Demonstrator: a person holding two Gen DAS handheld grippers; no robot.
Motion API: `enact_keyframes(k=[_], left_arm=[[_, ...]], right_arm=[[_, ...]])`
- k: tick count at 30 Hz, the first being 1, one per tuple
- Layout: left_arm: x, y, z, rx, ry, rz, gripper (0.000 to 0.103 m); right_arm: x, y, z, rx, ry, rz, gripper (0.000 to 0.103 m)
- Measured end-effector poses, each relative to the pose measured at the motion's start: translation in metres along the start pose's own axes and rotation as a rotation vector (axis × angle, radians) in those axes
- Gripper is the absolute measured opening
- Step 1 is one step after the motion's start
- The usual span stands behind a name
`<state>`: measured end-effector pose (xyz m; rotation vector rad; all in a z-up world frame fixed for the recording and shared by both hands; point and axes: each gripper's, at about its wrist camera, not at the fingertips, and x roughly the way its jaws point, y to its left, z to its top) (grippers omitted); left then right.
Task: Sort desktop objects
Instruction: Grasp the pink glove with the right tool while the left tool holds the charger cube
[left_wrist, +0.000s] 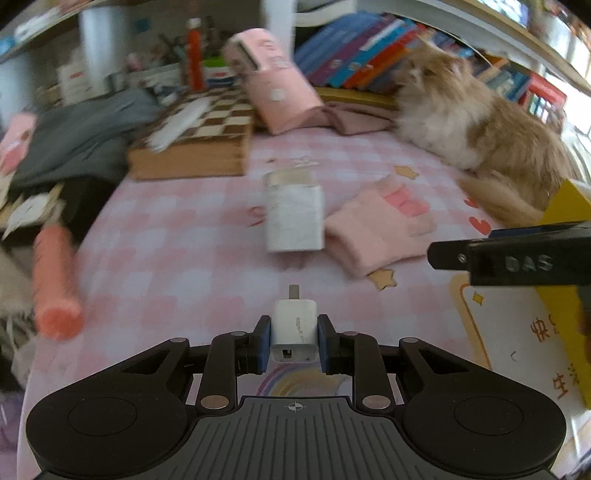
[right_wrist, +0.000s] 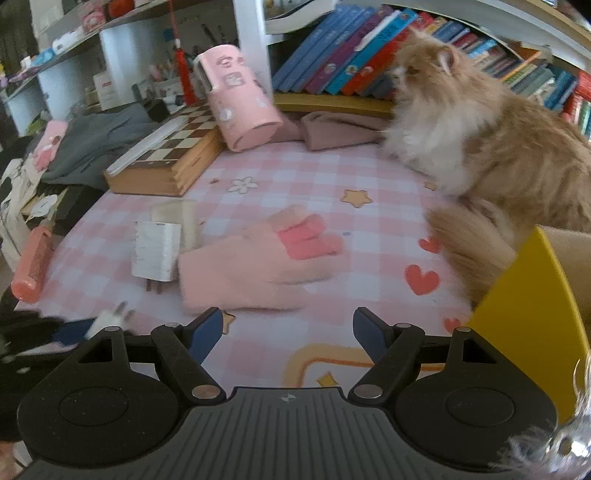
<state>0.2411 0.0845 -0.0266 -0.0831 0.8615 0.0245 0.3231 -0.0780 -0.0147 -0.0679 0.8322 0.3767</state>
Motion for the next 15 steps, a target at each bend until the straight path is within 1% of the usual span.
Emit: enact_keyframes(k=[3,6,10,15], left_arm=[[-0.012,0.011,-0.006,-0.06,0.005,0.017,0.024],[-0.021,0.016,-0.011,-0.099,0.001,0.031,0.024],[-0.031,0.019,-0.013,-0.115,-0.017,0.05,0.024],[-0.042,0.024,-0.013,-0.144,-0.041,0.071,0.024]], right_arm=[[0.008,0.007,0.005,-0.036,0.019,0.032,0.076],[0.016,0.016,0.008,-0.109,0.051,0.067,0.076],[0.025,0.028,0.009,-0.214,0.063,0.099,0.076],[0.042,0.038,0.015,-0.269,0.073,0.115,0.076]])
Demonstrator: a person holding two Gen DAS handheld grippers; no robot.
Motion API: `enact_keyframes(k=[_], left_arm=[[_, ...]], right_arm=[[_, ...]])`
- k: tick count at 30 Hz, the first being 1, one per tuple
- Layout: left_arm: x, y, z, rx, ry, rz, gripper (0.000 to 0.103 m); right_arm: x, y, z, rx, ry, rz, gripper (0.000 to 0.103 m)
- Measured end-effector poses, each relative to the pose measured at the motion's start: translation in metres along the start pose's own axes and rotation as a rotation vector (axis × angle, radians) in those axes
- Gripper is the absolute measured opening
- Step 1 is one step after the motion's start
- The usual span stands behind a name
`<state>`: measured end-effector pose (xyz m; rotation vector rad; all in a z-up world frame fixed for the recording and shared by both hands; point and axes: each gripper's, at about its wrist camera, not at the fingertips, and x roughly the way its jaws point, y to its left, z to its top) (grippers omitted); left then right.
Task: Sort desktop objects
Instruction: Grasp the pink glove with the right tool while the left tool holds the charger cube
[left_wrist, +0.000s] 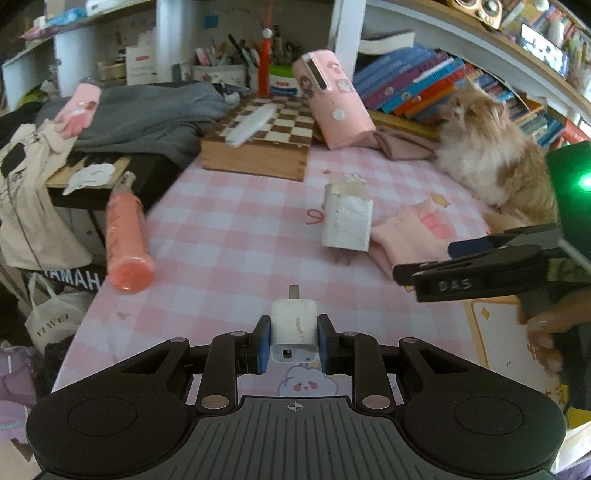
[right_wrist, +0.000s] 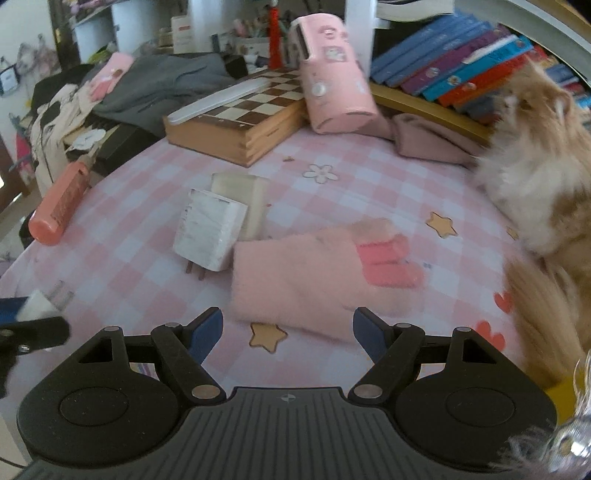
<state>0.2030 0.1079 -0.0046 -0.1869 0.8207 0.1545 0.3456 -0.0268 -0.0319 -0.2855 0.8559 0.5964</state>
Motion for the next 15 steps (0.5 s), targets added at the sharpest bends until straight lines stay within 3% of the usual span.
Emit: enact_keyframes(k=[10,12,15], left_arm=[[-0.01,0.013,-0.002,-0.034,-0.003,0.026,0.024],[-0.01,0.013,-0.002,-0.034,-0.002,0.025,0.024],[-0.01,0.012,0.0,-0.026,-0.004,0.02,0.024]], right_arm=[[0.027,0.006,0.015,-0.054,0.004,0.015,0.075],[0.03,0.003,0.016,-0.041,0.005,0.013,0.073],[0.033,-0.006,0.015,0.013,0.011,-0.003,0.062]])
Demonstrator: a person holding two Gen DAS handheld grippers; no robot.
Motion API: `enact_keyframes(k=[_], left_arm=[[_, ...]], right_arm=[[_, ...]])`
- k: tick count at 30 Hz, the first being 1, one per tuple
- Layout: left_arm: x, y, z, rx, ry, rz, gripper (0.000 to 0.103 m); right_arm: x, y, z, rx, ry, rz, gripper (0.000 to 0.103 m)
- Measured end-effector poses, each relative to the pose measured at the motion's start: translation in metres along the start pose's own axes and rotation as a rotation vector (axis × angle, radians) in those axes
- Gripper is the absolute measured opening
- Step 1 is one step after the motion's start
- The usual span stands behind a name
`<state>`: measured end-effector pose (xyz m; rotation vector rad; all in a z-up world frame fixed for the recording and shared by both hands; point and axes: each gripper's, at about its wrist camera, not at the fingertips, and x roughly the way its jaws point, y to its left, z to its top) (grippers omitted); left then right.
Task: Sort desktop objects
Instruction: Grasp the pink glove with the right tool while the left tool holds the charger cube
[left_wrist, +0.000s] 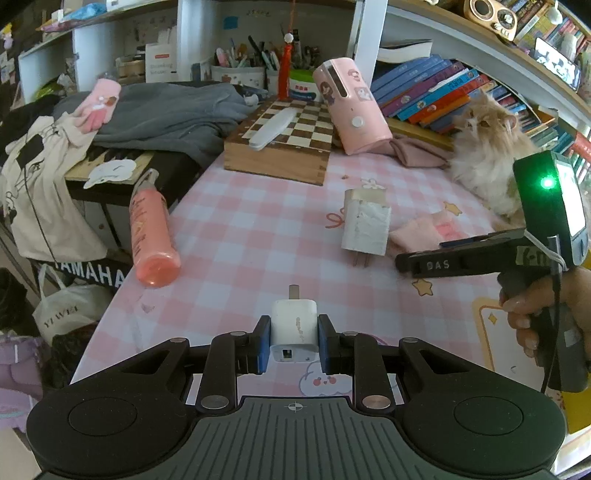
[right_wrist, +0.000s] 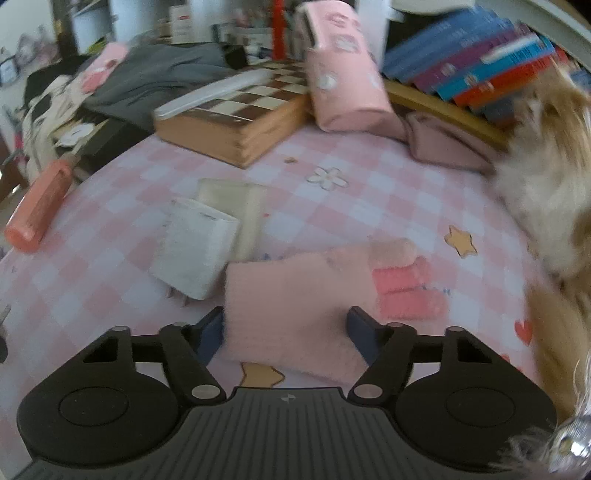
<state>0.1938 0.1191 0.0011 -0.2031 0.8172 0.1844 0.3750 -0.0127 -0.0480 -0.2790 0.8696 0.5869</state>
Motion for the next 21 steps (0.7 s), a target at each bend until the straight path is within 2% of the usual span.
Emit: enact_keyframes(k=[2,8,21], left_arm=[[0.0,-0.001,0.001,0.005,-0.002,-0.006,0.024],[0.0,-0.007,0.007,0.029,-0.018,-0.032,0.024],[-0.014,-0.019,0.016,0.069,-0.095,-0.143,0.024]], right_arm=[[-0.002,-0.005,-0.002,0.026,-0.015,-0.027,0.042],[-0.012,-0.017,-0.006,0.084,-0.036,-0.034,0.022],[-0.076,-0.014,-0.022,0.142,-0.146,-0.047,0.021]])
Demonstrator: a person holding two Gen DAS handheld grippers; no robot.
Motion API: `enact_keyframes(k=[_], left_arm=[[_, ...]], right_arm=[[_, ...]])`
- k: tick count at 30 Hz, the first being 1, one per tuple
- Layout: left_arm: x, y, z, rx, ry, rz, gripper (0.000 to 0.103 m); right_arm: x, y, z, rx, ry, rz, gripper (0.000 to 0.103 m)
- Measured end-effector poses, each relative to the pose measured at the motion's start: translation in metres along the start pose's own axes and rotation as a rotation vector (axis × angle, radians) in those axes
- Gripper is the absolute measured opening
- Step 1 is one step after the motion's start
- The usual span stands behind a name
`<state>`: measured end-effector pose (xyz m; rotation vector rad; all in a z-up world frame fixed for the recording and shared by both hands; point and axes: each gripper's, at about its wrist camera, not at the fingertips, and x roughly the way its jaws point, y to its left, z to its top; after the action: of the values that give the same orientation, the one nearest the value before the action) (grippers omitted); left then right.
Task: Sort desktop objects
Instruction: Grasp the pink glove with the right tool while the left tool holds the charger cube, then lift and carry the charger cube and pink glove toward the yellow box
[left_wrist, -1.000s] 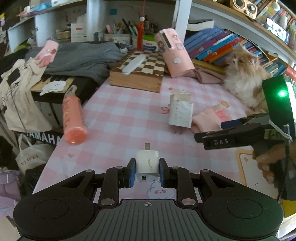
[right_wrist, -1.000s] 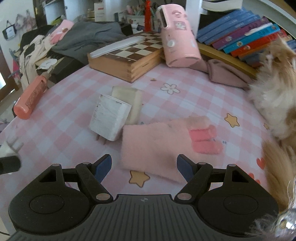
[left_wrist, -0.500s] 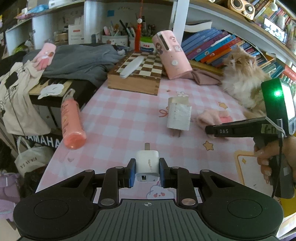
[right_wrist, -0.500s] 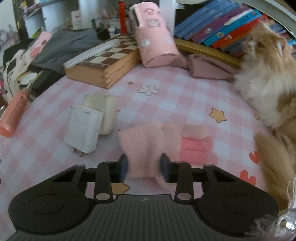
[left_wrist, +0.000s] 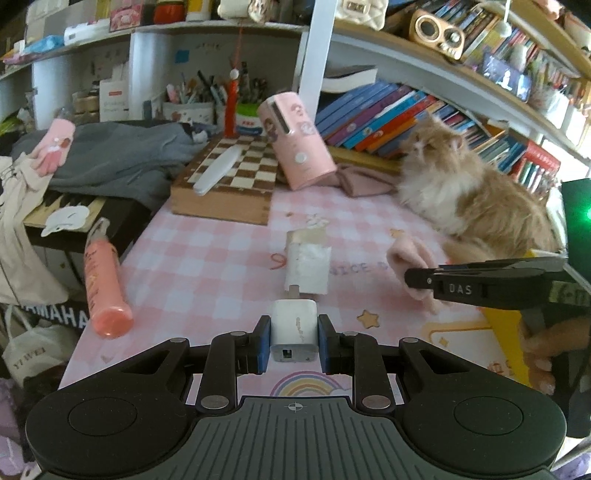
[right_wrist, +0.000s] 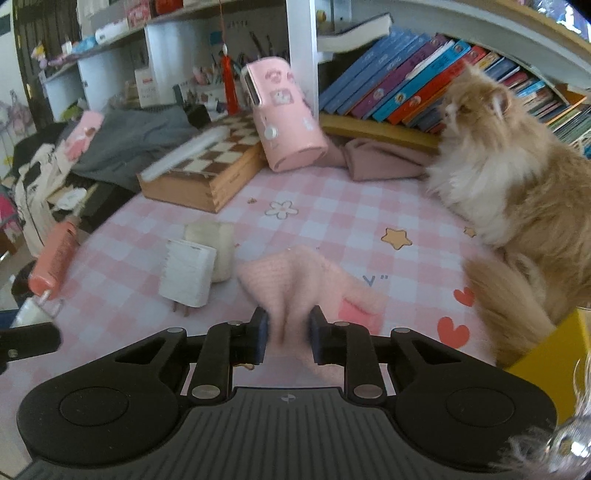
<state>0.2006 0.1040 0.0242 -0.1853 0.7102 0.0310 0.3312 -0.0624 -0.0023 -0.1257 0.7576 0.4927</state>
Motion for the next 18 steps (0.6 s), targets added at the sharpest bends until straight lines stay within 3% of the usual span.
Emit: enact_keyframes(k=[7,18], left_arm=[[-0.02,-0.001,0.001,0.056,-0.034,-0.057,0.024],[-0.04,0.009,-0.008,0.089,-0.031,-0.117,0.024]], right_arm=[[-0.047,0.009,-0.003,0.064,-0.076,-0.016,0.021],[-0.091,0.033,-0.027,0.157,-0.093,-0.022,0.021]])
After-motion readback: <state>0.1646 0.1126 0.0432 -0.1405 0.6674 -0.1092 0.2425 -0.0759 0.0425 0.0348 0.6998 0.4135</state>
